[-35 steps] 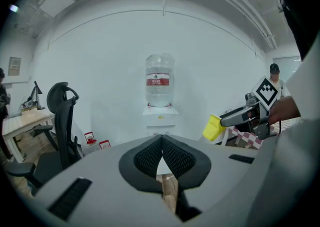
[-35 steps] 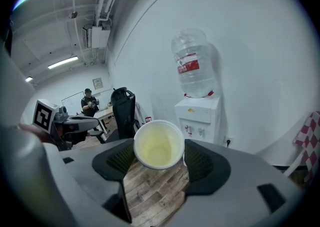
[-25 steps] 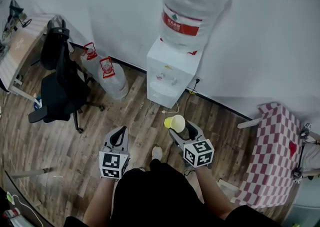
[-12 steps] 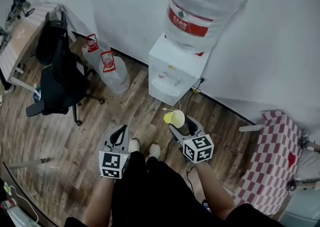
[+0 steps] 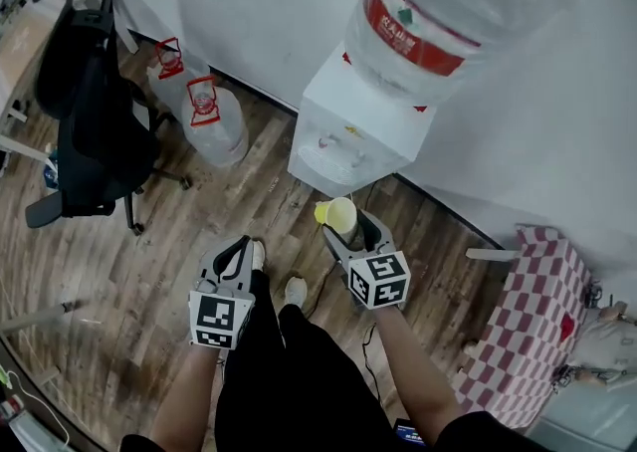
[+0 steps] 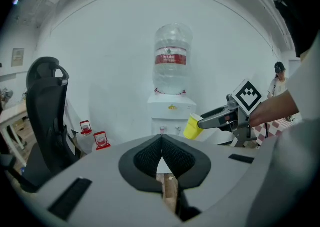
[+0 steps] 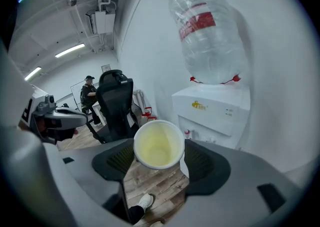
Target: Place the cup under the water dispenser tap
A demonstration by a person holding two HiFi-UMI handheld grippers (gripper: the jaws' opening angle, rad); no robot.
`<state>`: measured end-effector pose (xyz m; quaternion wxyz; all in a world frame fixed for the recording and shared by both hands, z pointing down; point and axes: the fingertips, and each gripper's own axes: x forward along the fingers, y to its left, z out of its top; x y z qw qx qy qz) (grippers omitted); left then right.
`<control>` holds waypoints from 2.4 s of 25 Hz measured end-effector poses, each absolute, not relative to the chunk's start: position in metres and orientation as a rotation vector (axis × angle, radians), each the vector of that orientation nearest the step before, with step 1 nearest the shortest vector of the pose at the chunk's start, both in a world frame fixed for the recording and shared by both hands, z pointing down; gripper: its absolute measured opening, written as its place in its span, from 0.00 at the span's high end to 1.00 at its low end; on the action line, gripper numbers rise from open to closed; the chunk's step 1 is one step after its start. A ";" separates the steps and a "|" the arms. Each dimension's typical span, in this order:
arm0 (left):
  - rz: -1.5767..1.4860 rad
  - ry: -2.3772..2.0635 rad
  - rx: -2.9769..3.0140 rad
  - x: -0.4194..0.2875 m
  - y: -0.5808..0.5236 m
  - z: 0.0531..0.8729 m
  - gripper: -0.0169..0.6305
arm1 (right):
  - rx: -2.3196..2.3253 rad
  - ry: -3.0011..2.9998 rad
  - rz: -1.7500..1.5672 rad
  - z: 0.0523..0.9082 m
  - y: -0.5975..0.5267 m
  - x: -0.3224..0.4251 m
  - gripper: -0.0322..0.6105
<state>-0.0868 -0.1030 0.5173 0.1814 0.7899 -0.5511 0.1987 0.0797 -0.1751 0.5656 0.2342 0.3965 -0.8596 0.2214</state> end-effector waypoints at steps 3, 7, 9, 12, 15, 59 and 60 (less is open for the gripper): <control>0.572 -1.529 2.241 -0.095 -0.126 0.540 0.95 | 1.108 -2.317 0.594 0.598 -0.196 0.068 0.45; 0.578 -1.477 2.248 -0.101 -0.155 0.580 0.95 | 1.169 -2.265 0.597 0.643 -0.234 0.061 0.44; 0.593 -1.454 2.253 -0.102 -0.164 0.601 0.95 | 1.194 -2.233 0.609 0.667 -0.247 0.060 0.44; 0.601 -1.420 2.254 -0.104 -0.177 0.633 0.95 | 1.214 -2.196 0.614 0.700 -0.266 0.058 0.44; 0.607 -1.400 2.267 -0.105 -0.190 0.657 0.95 | 1.219 -2.178 0.595 0.727 -0.282 0.057 0.44; 0.532 -1.413 2.303 -0.106 -0.281 0.779 0.95 | 1.202 -2.069 0.463 0.880 -0.369 0.049 0.43; 0.534 -1.414 2.303 -0.106 -0.281 0.778 0.95 | 1.201 -2.070 0.466 0.879 -0.368 0.050 0.43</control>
